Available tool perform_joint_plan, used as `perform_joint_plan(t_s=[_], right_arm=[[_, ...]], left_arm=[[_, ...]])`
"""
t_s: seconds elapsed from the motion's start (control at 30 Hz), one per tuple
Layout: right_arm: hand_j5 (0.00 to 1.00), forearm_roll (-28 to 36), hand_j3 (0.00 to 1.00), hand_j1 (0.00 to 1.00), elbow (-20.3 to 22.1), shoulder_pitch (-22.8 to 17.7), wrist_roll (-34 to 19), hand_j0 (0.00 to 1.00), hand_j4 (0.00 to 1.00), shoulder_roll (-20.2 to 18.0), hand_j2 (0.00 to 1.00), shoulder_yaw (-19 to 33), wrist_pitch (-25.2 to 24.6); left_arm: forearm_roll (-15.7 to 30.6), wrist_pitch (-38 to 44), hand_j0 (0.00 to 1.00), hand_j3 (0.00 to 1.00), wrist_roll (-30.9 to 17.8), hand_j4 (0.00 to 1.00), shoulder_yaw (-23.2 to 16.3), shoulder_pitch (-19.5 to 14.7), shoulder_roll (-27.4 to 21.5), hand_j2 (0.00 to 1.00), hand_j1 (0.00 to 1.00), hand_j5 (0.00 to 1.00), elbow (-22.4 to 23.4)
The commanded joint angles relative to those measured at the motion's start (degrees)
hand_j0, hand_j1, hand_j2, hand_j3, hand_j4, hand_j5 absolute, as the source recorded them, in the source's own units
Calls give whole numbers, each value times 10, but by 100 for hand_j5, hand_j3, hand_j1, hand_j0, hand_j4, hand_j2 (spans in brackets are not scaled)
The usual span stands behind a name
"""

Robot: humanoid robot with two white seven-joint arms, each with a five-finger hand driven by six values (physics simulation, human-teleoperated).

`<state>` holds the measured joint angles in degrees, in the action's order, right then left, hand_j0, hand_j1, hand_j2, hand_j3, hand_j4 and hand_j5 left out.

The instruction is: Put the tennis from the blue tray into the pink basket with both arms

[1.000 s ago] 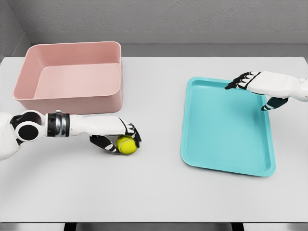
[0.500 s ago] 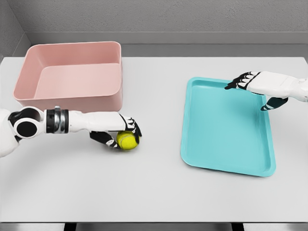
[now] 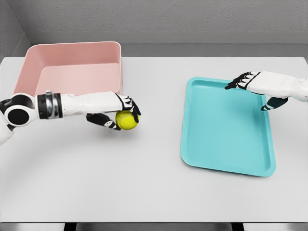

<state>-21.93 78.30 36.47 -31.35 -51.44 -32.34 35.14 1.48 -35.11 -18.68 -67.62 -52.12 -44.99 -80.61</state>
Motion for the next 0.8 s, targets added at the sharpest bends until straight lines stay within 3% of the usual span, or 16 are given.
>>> perform_joint_plan(t_s=[0.0,0.3,0.77], right_arm=[[100,3,100,100,0,0,1,100,100,-1,100,0,-1],[100,3,100,100,0,0,0,100,100,-2,100,0,-1],[100,3,100,100,0,0,1,100,100,-1,100,0,-1]], left_arm=[[5,1,51,51,0,51,19,0,0,51,51,51,-1],[5,1,51,51,1,51,64,-3,0,51,51,51,-4],[7,1,51,51,7,51,93,-4,-27,51,51,51,19]])
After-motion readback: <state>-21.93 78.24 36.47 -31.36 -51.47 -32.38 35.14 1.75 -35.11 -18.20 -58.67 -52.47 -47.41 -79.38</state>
